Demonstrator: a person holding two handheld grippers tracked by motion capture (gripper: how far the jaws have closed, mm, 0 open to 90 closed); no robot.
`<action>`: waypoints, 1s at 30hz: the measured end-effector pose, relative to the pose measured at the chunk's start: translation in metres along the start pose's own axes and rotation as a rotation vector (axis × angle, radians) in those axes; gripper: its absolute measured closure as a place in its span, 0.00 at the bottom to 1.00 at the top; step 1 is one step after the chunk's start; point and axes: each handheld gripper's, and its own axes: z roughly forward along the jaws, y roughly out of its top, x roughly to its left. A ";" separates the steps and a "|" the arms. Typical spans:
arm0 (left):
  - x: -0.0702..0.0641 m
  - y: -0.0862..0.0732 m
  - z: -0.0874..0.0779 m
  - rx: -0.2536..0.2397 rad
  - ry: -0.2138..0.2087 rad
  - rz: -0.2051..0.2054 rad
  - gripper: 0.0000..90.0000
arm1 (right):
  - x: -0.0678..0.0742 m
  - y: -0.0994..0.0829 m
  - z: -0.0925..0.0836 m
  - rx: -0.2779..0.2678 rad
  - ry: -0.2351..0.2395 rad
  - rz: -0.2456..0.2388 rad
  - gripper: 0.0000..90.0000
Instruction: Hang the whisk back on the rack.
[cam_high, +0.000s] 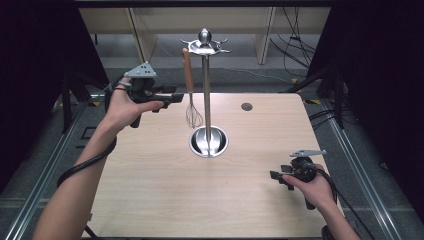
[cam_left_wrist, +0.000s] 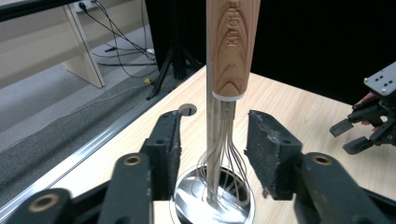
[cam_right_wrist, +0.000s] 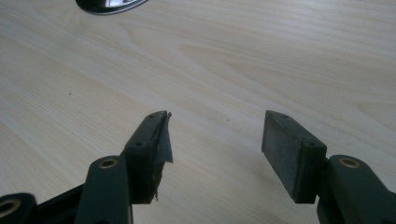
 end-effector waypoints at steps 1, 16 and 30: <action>-0.001 -0.001 -0.003 -0.007 0.000 -0.004 0.56 | 0.002 0.000 -0.001 0.000 -0.048 -0.002 0.47; -0.019 -0.027 -0.029 -0.074 0.048 -0.047 0.42 | 0.002 0.001 -0.001 0.018 -0.050 -0.002 0.47; -0.033 -0.052 -0.044 -0.069 0.074 -0.059 0.41 | 0.002 0.001 -0.001 0.018 -0.051 -0.002 0.47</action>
